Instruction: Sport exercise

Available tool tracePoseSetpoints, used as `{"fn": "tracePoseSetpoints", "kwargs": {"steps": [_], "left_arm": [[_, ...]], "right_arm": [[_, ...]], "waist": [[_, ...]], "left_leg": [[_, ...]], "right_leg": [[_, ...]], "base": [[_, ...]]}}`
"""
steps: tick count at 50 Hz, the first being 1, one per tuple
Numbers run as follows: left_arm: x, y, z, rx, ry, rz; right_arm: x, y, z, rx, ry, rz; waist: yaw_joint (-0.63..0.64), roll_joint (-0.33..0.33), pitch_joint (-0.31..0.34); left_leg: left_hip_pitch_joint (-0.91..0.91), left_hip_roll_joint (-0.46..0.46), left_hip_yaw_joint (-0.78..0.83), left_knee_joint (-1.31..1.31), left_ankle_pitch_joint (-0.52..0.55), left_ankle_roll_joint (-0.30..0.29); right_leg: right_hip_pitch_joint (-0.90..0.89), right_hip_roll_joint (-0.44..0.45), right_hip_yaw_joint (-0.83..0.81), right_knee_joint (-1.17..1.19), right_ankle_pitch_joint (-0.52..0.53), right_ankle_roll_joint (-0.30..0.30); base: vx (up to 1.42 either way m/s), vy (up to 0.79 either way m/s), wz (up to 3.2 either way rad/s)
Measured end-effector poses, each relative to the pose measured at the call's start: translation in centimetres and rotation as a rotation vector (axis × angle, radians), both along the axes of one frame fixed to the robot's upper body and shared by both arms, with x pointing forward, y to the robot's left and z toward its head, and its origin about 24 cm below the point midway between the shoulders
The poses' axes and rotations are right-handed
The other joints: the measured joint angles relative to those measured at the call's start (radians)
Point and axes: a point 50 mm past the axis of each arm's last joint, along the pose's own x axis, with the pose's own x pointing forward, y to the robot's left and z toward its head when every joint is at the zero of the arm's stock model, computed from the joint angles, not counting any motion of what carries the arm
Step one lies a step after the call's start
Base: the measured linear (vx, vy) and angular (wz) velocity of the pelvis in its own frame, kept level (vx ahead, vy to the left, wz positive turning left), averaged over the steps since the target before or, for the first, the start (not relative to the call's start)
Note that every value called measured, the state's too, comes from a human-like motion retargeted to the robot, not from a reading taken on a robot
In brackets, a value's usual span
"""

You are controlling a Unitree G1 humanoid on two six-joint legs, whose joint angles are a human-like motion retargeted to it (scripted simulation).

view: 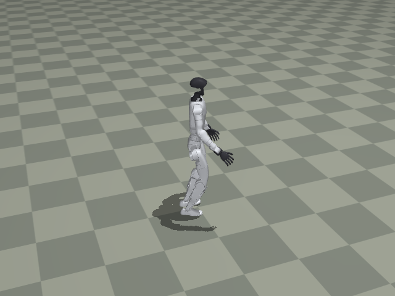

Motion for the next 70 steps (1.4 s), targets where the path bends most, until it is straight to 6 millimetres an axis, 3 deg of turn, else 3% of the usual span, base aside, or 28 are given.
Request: {"fn": "tracePoseSetpoints", "kwargs": {"steps": [10,13,16,20,22,25,27,31,33,35,38,40,41,43,45,46,48,50,52,53,55,56,57,58,61,64,67,70], "left_arm": [[4.3,-3.4,1.7,-0.021,-0.113,-0.368],[4.5,-3.7,2.0,-0.014,-0.100,-0.481],[3.0,-2.7,1.6,0.017,-0.030,-0.540],[-1.7,1.7,1.2,0.120,0.147,-0.541],[-5.4,4.6,1.5,0.184,0.262,-0.518],[-12.0,8.2,2.5,0.263,0.451,-0.468],[-17.1,9.6,3.6,0.286,0.575,-0.434],[-25.6,8.9,5.3,0.234,0.766,-0.339],[-28.1,7.4,5.3,0.175,0.808,-0.292],[-28.7,5.4,4.4,0.105,0.803,-0.257],[-24.5,2.0,0.9,0.015,0.684,-0.251],[-16.9,-0.5,-1.9,-0.019,0.514,-0.251],[-11.7,-1.8,-2.6,-0.017,0.392,-0.260],[-0.9,-4.6,-1.6,-0.006,0.117,-0.287],[9.5,-7.3,2.9,0.017,-0.205,-0.337],[13.8,-8.3,6.3,0.023,-0.381,-0.361],[20.3,-10.0,14.8,0.013,-0.741,-0.394],[23.4,-11.0,24.2,-0.022,-1.092,-0.422],[23.4,-11.9,31.1,-0.096,-1.358,-0.470],[22.8,-12.2,33.0,-0.139,-1.442,-0.493],[21.7,-12.2,32.8,-0.208,-1.476,-0.497],[21.6,-11.8,30.6,-0.240,-1.411,-0.449],[21.3,-11.5,28.0,-0.269,-1.331,-0.392],[21.0,-11.0,24.9,-0.297,-1.223,-0.322],[18.9,-9.6,15.8,-0.315,-0.861,-0.170],[14.7,-8.5,7.9,-0.280,-0.483,-0.183],[7.4,-8.3,1.2,-0.285,-0.093,-0.269],[-1.3,-9.1,-2.8,-0.344,0.245,-0.355]], "right_arm": [[-1.2,4.0,-2.2,0.075,0.151,0.206],[-2.1,4.2,-2.7,0.069,0.199,0.262],[-3.5,2.6,-2.9,0.021,0.234,0.266],[-7.2,-2.7,-2.2,-0.105,0.276,0.177],[-10.6,-6.1,-1.6,-0.184,0.326,0.092],[-17.7,-10.4,-0.5,-0.293,0.464,-0.049],[-23.9,-11.9,0.4,-0.328,0.602,-0.147],[-34.2,-11.0,1.7,-0.296,0.872,-0.298],[-36.9,-9.4,1.6,-0.241,0.952,-0.328],[-37.2,-7.8,0.6,-0.177,0.972,-0.320],[-31.6,-5.6,-2.7,-0.084,0.836,-0.246],[-22.8,-4.0,-5.0,-0.027,0.620,-0.189],[-17.1,-2.8,-5.4,0.000,0.477,-0.154],[-5.3,0.2,-3.5,0.042,0.170,-0.072],[5.7,3.7,2.7,0.055,-0.166,0.050],[9.8,5.1,6.9,0.048,-0.332,0.123],[15.2,7.6,16.3,0.030,-0.640,0.269],[17.1,9.4,25.1,0.005,-0.897,0.396],[16.7,9.9,30.5,-0.023,-1.045,0.479],[16.3,9.8,31.6,-0.032,-1.073,0.509],[15.7,9.2,30.5,-0.039,-1.026,0.539],[15.5,8.4,28.0,-0.036,-0.943,0.521],[15.1,7.6,25.4,-0.026,-0.856,0.495],[14.6,6.9,22.3,-0.003,-0.762,0.454],[12.3,4.7,14.3,0.056,-0.494,0.313],[8.3,4.2,6.8,0.108,-0.199,0.254],[2.1,5.1,-0.2,0.163,0.147,0.276],[-6.5,5.8,-5.8,0.187,0.515,0.303]], "waist": [[0.000,0.004,-0.014],[-0.002,0.005,-0.003],[-0.008,0.005,0.019],[-0.021,0.003,0.074],[-0.026,0.001,0.116],[-0.029,-0.003,0.191],[-0.025,-0.006,0.232],[-0.038,-0.015,0.310],[-0.049,-0.015,0.329],[-0.054,-0.009,0.328],[-0.056,0.010,0.291],[-0.052,0.027,0.280],[-0.050,0.033,0.274],[-0.046,0.044,0.250],[-0.045,0.054,0.212],[-0.045,0.055,0.182],[-0.044,0.055,0.126],[-0.023,0.056,0.083],[-0.013,0.045,0.017],[-0.008,0.037,-0.023],[-0.011,0.018,-0.127],[-0.021,0.008,-0.175],[-0.030,0.000,-0.208],[-0.037,-0.003,-0.213],[-0.055,0.016,-0.159],[-0.043,0.044,-0.093],[-0.048,0.049,-0.066],[-0.083,0.046,-0.048]], "left_leg": [[-0.148,0.027,-0.006,0.150,-0.060,-0.011],[-0.189,0.038,-0.009,0.200,-0.080,-0.009],[-0.233,0.046,-0.013,0.257,-0.107,-0.003],[-0.305,0.048,-0.023,0.350,-0.150,0.012],[-0.355,0.049,-0.027,0.412,-0.179,0.021],[-0.449,0.055,-0.029,0.535,-0.232,0.040],[-0.536,0.061,-0.023,0.639,-0.269,0.055],[-0.723,0.078,0.002,0.849,-0.305,0.089],[-0.833,0.090,0.010,0.945,-0.305,0.110],[-0.950,0.109,0.009,1.039,-0.305,0.134],[-1.094,0.140,-0.022,1.150,-0.305,0.138],[-1.138,0.158,-0.039,1.205,-0.305,0.138],[-1.124,0.167,-0.036,1.222,-0.305,0.138],[-1.071,0.188,-0.019,1.244,-0.305,0.138],[-0.985,0.204,0.008,1.240,-0.305,0.138],[-0.945,0.200,0.012,1.213,-0.305,0.138],[-0.848,0.188,0.025,1.135,-0.305,0.138],[-0.707,0.196,0.051,1.019,-0.287,0.122],[-0.555,0.186,0.070,0.788,-0.112,0.053],[-0.468,0.181,0.085,0.638,0.041,-0.004],[-0.305,0.166,0.137,0.295,0.545,-0.149],[-0.258,0.159,0.160,0.197,0.768,-0.229],[-0.225,0.162,0.175,0.164,0.931,-0.287],[-0.222,0.183,0.177,0.260,0.972,-0.301],[-0.254,0.294,0.118,0.787,0.833,-0.119],[-0.293,0.406,0.025,1.254,0.586,0.031],[-0.338,0.430,-0.021,1.452,0.420,0.078],[-0.368,0.355,0.020,1.353,0.331,0.081]], "right_leg": [[-0.113,0.008,-0.010,0.086,-0.023,-0.017],[-0.144,0.012,-0.017,0.117,-0.032,-0.021],[-0.181,0.013,-0.024,0.163,-0.050,-0.026],[-0.248,0.008,-0.030,0.247,-0.090,-0.036],[-0.294,0.007,-0.029,0.302,-0.119,-0.045],[-0.380,0.004,-0.027,0.410,-0.172,-0.066],[-0.461,-0.001,-0.027,0.503,-0.218,-0.085],[-0.630,-0.031,-0.025,0.708,-0.317,-0.134],[-0.731,-0.042,-0.022,0.800,-0.344,-0.158],[-0.840,-0.038,-0.019,0.876,-0.346,-0.177],[-0.974,-0.018,-0.025,0.959,-0.346,-0.198],[-1.012,-0.005,-0.029,1.002,-0.346,-0.206],[-1.001,-0.006,-0.030,1.021,-0.346,-0.209],[-0.955,-0.015,-0.032,1.052,-0.346,-0.214],[-0.879,-0.026,-0.033,1.057,-0.346,-0.208],[-0.841,-0.028,-0.034,1.035,-0.346,-0.197],[-0.749,-0.029,-0.033,0.972,-0.341,-0.163],[-0.629,0.006,-0.015,0.852,-0.268,-0.108],[-0.485,0.018,0.008,0.643,-0.114,-0.041],[-0.400,0.009,0.012,0.508,0.012,-0.001],[-0.252,-0.021,0.025,0.229,0.432,0.108],[-0.225,-0.031,0.026,0.187,0.633,0.159],[-0.202,-0.037,0.022,0.188,0.790,0.193],[-0.190,-0.033,0.008,0.277,0.859,0.194],[-0.155,0.048,-0.003,0.686,0.945,0.185],[-0.172,0.105,-0.070,1.058,0.955,0.098],[-0.225,0.091,-0.098,1.224,0.915,0.051],[-0.249,0.043,-0.052,1.134,0.768,0.048]], "base": [[0.00,0.00,0.00],[0.00,0.00,0.00],[0.00,0.00,0.00],[0.00,0.00,0.00],[0.00,0.00,0.00],[-0.02,-0.01,-0.02],[-0.08,-0.02,-0.06],[-0.13,-0.03,0.06],[-0.16,-0.03,0.07],[-0.15,-0.04,-0.16],[-0.07,-0.10,-0.17],[0.03,-0.10,-0.13],[0.12,-0.08,-0.08],[0.24,-0.06,-0.07],[0.43,-0.03,-0.12],[0.56,-0.02,-0.05],[0.69,0.00,-0.06],[0.80,0.05,-0.45],[0.86,0.03,-0.32],[0.92,0.02,-0.18],[0.94,0.00,0.07],[0.86,-0.06,0.33],[0.76,-0.10,0.31],[0.69,-0.08,0.18],[0.61,-0.05,0.07],[0.46,-0.07,-0.52],[0.31,0.02,-0.16],[0.18,0.17,0.41]]}}
